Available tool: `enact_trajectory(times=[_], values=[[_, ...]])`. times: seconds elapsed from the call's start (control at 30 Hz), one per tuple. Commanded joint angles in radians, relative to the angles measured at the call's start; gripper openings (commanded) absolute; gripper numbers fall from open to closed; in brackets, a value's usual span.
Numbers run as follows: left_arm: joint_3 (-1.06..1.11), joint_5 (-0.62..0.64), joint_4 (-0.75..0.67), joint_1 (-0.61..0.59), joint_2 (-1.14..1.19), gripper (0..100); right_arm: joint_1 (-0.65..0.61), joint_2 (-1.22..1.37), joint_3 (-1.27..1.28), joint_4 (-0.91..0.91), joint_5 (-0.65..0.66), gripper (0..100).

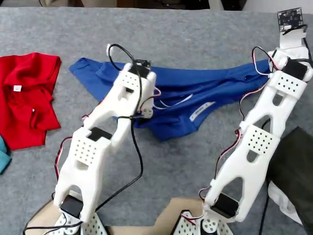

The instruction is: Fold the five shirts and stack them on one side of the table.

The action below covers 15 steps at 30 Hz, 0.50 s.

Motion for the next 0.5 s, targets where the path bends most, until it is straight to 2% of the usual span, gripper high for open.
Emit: enact_trajectory(times=[0.0,0.3,0.4,0.47], values=[[0.115,0.000,-0.023,0.063,-0.073,6,-0.005,-0.008,-0.056,0.003,0.011,0.6],[0.440,0.023,-0.178,0.172,-0.420,6,-0.004,-0.008,-0.059,0.003,0.011,0.6],[0.503,0.029,-0.242,0.155,-0.532,6,-0.004,-0.008,-0.059,0.003,0.011,0.6],[0.500,0.048,-0.279,0.103,-0.605,6,-0.004,-0.008,-0.059,0.003,0.011,0.6]])
